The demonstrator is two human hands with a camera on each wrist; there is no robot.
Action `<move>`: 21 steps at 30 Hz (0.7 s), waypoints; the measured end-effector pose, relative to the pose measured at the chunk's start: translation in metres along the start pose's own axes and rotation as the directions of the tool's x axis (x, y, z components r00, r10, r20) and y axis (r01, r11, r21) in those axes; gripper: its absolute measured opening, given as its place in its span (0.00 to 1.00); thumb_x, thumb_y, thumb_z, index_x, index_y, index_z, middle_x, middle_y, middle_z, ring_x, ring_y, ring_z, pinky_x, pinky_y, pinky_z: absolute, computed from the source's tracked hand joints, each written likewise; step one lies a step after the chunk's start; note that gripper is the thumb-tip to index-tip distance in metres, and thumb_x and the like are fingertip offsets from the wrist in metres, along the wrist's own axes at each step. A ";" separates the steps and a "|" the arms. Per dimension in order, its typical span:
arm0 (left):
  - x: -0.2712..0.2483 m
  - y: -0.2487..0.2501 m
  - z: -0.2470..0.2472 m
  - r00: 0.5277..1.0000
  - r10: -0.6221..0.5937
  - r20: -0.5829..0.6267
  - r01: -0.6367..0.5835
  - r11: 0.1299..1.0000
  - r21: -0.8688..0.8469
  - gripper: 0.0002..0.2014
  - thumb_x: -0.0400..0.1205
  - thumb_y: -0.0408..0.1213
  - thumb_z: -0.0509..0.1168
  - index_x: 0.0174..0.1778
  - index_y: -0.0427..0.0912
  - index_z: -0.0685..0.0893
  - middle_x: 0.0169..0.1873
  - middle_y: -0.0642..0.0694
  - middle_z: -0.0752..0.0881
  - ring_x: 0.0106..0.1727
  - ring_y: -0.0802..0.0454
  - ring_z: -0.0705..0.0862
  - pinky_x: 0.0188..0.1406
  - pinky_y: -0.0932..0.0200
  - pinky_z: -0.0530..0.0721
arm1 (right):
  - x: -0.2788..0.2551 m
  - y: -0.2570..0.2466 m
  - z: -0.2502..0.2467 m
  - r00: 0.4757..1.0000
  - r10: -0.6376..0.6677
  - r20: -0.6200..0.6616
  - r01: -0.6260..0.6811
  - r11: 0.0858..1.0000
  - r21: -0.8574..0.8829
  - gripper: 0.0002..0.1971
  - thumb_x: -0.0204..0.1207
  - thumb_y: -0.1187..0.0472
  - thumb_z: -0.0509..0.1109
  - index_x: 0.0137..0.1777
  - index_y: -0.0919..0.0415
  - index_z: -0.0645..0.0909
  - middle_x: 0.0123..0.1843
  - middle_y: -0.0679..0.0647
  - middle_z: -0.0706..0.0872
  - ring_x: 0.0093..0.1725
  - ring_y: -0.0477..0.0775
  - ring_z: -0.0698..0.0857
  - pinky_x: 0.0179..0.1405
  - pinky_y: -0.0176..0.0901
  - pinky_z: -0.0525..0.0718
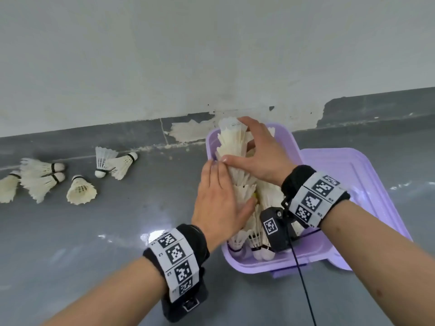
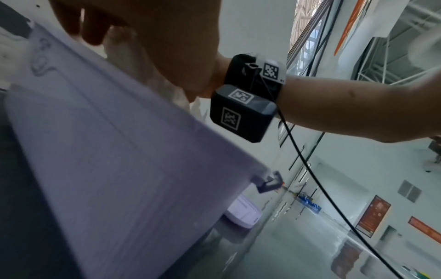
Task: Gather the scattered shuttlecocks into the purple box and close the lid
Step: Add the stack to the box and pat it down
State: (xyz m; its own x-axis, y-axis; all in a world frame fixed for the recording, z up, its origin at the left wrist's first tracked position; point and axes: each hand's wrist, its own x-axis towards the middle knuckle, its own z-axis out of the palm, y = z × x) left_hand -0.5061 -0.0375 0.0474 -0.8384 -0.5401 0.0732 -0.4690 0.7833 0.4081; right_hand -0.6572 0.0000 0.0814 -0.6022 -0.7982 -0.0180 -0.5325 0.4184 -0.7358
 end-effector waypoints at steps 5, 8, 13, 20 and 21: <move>0.006 -0.011 0.008 0.983 -0.093 0.161 0.063 0.981 0.185 0.50 0.79 0.70 0.39 0.79 0.30 0.30 0.81 0.35 0.30 0.79 0.41 0.23 0.77 0.34 0.31 | 0.000 0.004 0.017 0.992 -0.057 0.109 0.072 0.987 -0.144 0.40 0.75 0.37 0.66 0.83 0.49 0.53 0.83 0.51 0.60 0.80 0.51 0.64 0.77 0.46 0.65; 0.005 -0.014 0.007 0.986 -0.089 0.143 0.067 0.986 0.151 0.47 0.79 0.70 0.34 0.78 0.33 0.27 0.79 0.37 0.25 0.78 0.44 0.20 0.76 0.35 0.28 | 0.000 0.008 0.026 0.987 -0.043 0.155 0.080 0.966 -0.245 0.38 0.81 0.37 0.56 0.84 0.53 0.49 0.86 0.53 0.49 0.85 0.52 0.49 0.82 0.47 0.51; 0.010 -0.023 0.010 0.980 -0.007 0.198 -0.006 0.998 0.064 0.37 0.84 0.61 0.36 0.82 0.43 0.30 0.81 0.48 0.27 0.80 0.53 0.23 0.78 0.35 0.30 | 0.004 0.018 0.034 0.974 -0.024 0.224 0.114 0.908 -0.402 0.33 0.86 0.44 0.43 0.85 0.60 0.39 0.86 0.50 0.34 0.84 0.47 0.35 0.83 0.42 0.39; 0.016 -0.020 0.006 0.961 -0.064 0.269 -0.010 0.964 0.265 0.33 0.86 0.50 0.43 0.84 0.39 0.41 0.84 0.44 0.39 0.83 0.47 0.31 0.75 0.29 0.33 | 0.008 0.016 0.053 0.967 0.039 0.254 0.118 0.812 -0.572 0.31 0.87 0.47 0.37 0.84 0.61 0.37 0.86 0.55 0.37 0.85 0.51 0.37 0.80 0.44 0.36; 0.016 -0.019 0.005 0.957 -0.073 0.282 -0.007 0.962 0.273 0.33 0.86 0.49 0.44 0.84 0.39 0.41 0.84 0.44 0.39 0.83 0.47 0.31 0.75 0.28 0.34 | 0.008 0.016 0.055 0.965 0.050 0.258 0.112 0.808 -0.578 0.31 0.86 0.46 0.37 0.84 0.61 0.37 0.86 0.55 0.37 0.85 0.51 0.37 0.80 0.45 0.35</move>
State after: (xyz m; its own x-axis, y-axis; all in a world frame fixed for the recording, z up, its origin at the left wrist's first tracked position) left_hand -0.5121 -0.0596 0.0357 -0.8463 -0.4869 -0.2160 -0.5208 0.8415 0.1437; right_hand -0.6380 -0.0239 0.0319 -0.4544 -0.8609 -0.2291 -0.8421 0.4990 -0.2049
